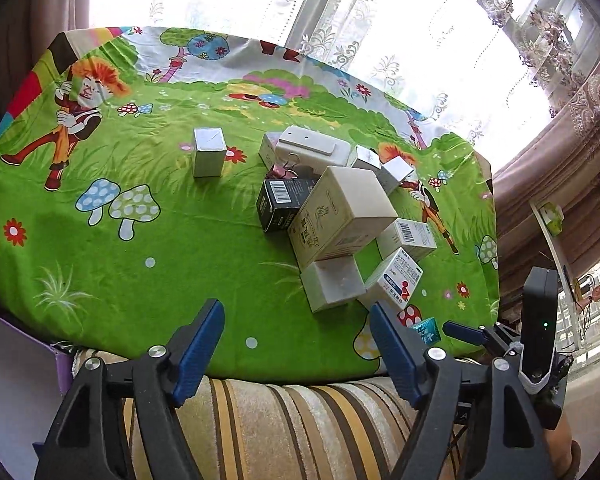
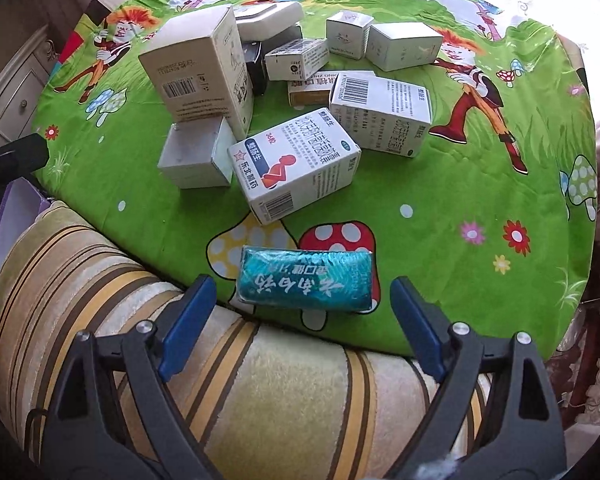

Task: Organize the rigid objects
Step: 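Grasp the teal tissue pack with the right gripper while the left grasps a beige cardboard box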

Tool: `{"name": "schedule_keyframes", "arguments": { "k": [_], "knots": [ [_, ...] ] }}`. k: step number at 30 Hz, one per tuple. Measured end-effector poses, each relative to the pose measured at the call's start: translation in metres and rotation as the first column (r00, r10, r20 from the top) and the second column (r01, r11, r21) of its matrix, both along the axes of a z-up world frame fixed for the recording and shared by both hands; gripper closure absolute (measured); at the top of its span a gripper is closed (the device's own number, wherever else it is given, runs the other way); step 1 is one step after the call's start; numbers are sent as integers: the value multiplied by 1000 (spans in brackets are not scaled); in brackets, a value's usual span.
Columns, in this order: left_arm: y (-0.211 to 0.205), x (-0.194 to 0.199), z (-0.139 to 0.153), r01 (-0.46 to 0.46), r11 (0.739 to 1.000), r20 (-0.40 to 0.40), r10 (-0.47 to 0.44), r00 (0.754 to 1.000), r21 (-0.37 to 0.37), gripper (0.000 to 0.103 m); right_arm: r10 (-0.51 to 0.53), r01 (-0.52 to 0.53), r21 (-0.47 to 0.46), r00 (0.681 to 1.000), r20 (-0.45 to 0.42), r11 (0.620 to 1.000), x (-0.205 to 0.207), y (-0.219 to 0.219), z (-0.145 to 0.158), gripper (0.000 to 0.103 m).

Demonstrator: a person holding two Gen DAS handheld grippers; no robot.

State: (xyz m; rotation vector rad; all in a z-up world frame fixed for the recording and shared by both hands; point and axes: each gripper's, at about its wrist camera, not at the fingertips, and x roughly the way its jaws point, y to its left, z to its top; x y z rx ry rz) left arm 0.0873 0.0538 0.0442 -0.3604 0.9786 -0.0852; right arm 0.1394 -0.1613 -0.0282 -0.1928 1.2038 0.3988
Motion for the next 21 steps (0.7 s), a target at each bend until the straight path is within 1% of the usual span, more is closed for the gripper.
{"name": "schedule_keyframes", "arguments": {
  "k": [1,4,10,11,12,13,14,17,21],
  "knots": [
    [-4,4,1,-2,1000,5,2,1000,4,22,-2,2,0,1000,-1,1000,2,0,-1,13],
    [-22,17,5,6,1000,12,-6,1000,31,21,2,-2,-3,1000,3,1000,4,2,-4,13],
    [-56,44,7,-5,995,18,4,1000,98,19,1,-1,-17,999,38,1000,3,3,-5,13],
    [-61,49,5,-11,994,12,10,1000,113,19,-1,2,-19,999,41,1000,3,2,-5,15],
    [-64,54,4,-20,992,3,20,1000,121,19,-3,4,-21,999,43,1000,3,2,-6,22],
    [-67,59,2,-30,992,-2,30,1000,126,19,-5,6,-21,999,43,1000,3,2,-7,26],
    [-69,63,0,-40,990,-6,41,999,135,19,-13,14,-21,999,45,1000,2,0,-7,28],
    [-74,76,-4,-66,983,-20,70,997,170,19,-26,26,5,998,51,1000,2,-4,-6,28],
    [-77,89,-9,-84,968,-31,94,995,237,19,-51,49,38,997,65,998,1,-11,-3,28]
  ]
}}
